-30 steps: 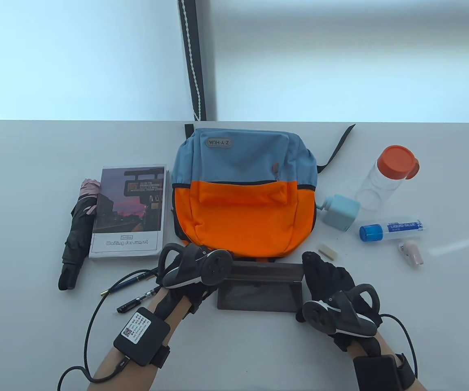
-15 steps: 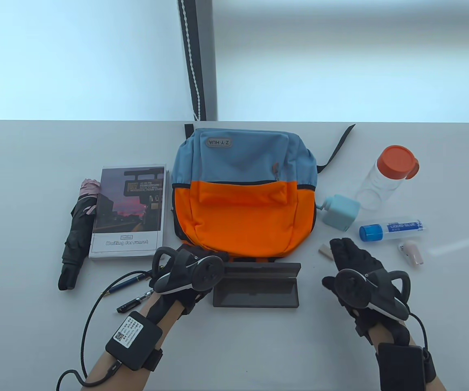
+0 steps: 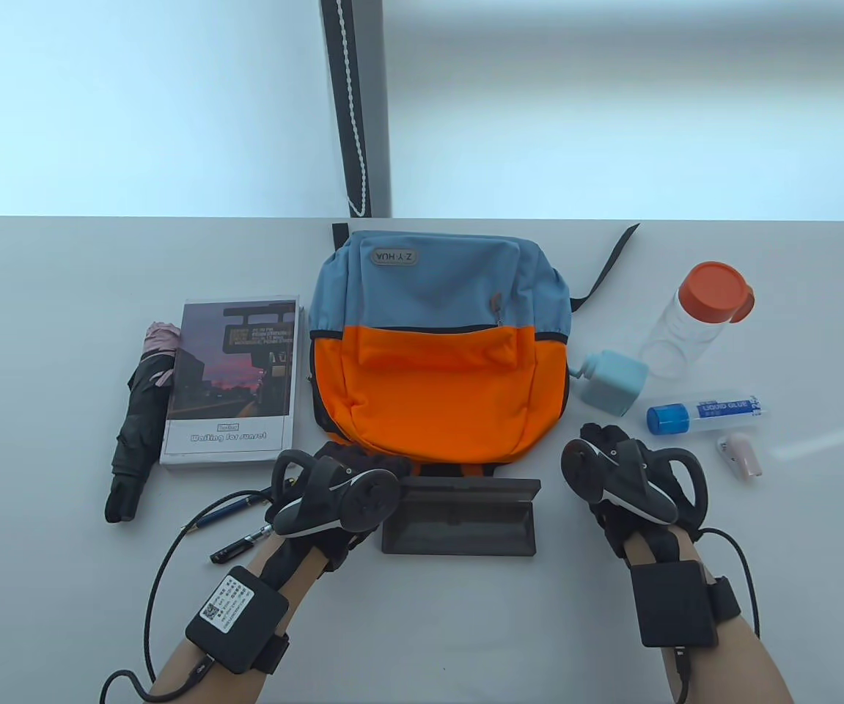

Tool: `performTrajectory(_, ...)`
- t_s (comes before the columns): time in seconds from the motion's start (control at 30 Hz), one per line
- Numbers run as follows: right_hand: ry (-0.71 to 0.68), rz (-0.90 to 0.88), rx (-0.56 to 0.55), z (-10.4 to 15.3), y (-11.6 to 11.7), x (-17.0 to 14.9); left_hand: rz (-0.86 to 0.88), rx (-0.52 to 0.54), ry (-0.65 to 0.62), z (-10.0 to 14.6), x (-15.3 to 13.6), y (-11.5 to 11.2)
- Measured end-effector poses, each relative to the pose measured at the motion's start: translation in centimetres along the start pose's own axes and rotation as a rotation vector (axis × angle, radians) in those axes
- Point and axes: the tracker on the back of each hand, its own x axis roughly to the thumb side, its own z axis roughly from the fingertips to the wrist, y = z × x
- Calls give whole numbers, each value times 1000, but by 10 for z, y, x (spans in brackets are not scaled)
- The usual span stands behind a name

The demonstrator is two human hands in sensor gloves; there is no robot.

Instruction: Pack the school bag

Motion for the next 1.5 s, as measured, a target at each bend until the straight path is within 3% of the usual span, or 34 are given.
performTrajectory(0.23,2,12,-77,-2,1,-2,-3,0,-5,0,1,0)
performTrajectory(0.5,-63,-146,-126,29,-45,-12,-11,-5,-15,-2,4,0)
performTrajectory(0.67,-154,-169,-122,53,-59,-4,-13,-3,-13,-2,6,0)
performTrajectory(0.97,-255,-240,-141,76,-36,46,-7,-16,-8,-3,6,0)
performTrajectory(1.17,-274,-112,-191,75,-16,70,-2,-20,-9,-4,7,0)
performTrajectory(1.5,-262,-219,-130,76,-18,57,-2,-16,-9,-5,8,-1)
